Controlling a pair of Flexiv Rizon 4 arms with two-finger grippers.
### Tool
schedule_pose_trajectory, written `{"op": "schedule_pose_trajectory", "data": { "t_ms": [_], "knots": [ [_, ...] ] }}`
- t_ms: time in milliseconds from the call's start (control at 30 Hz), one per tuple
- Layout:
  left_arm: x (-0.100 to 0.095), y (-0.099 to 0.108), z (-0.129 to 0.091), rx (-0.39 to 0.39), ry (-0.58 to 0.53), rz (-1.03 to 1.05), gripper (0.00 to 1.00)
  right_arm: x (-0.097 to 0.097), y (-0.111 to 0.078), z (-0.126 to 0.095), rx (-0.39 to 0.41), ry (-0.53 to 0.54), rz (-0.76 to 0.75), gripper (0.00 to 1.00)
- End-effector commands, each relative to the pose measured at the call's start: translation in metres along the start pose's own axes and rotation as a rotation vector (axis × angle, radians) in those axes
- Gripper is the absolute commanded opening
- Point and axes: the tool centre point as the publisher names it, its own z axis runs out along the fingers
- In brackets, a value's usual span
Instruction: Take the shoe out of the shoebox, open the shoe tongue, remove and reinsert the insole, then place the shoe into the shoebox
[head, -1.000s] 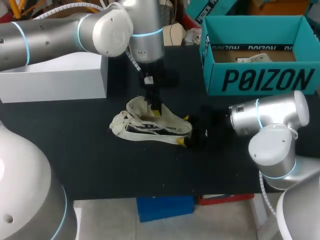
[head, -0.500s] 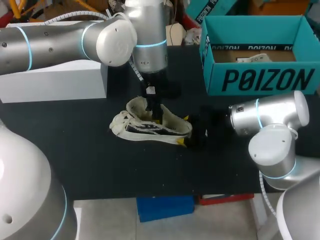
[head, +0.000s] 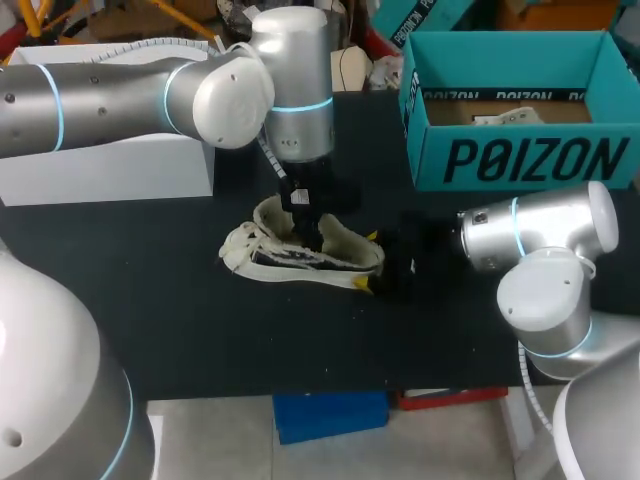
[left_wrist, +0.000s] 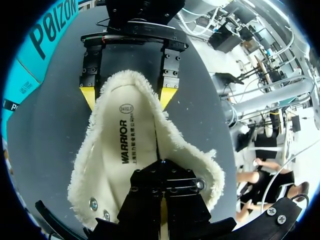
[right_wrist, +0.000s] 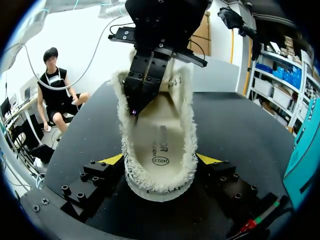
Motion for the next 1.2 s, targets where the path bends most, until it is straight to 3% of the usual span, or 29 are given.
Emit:
{"op": "schedule_pose_trajectory", "data": {
  "t_ms": [33, 467, 533, 567, 733, 867, 1000, 1200],
  "knots": [
    [0.001, 0.0, 0.009, 0.003, -0.003, -0.004, 0.0, 0.0, -0.001, 0.001, 0.002, -0.002, 0.002, 0.0],
    [0.003, -0.005, 0.018, 0.03, -0.004, -0.023, 0.0, 0.0, -0.001, 0.001, 0.002, -0.002, 0.002, 0.0],
    [0.003, -0.005, 0.019, 0.034, -0.009, -0.028, 0.33, 0.0, -0.001, 0.001, 0.002, -0.002, 0.002, 0.0],
    [0.003, -0.005, 0.019, 0.037, -0.011, -0.028, 0.35, 0.0, -0.001, 0.001, 0.002, -0.002, 0.002, 0.0],
    [0.001, -0.002, 0.016, 0.031, -0.046, -0.033, 0.35, 0.0, -0.001, 0.001, 0.002, -0.002, 0.002, 0.0],
    [-0.001, 0.0, 0.016, 0.025, -0.079, -0.042, 0.27, 0.0, -0.001, 0.001, 0.002, -0.002, 0.002, 0.0],
    [-0.001, 0.002, 0.015, 0.01, -0.142, -0.043, 0.27, 0.0, -0.001, 0.001, 0.002, -0.002, 0.002, 0.0],
    [-0.004, 0.006, 0.015, -0.028, -0.259, -0.057, 0.31, 0.0, -0.001, 0.001, 0.002, -0.002, 0.002, 0.0]
  ]
}}
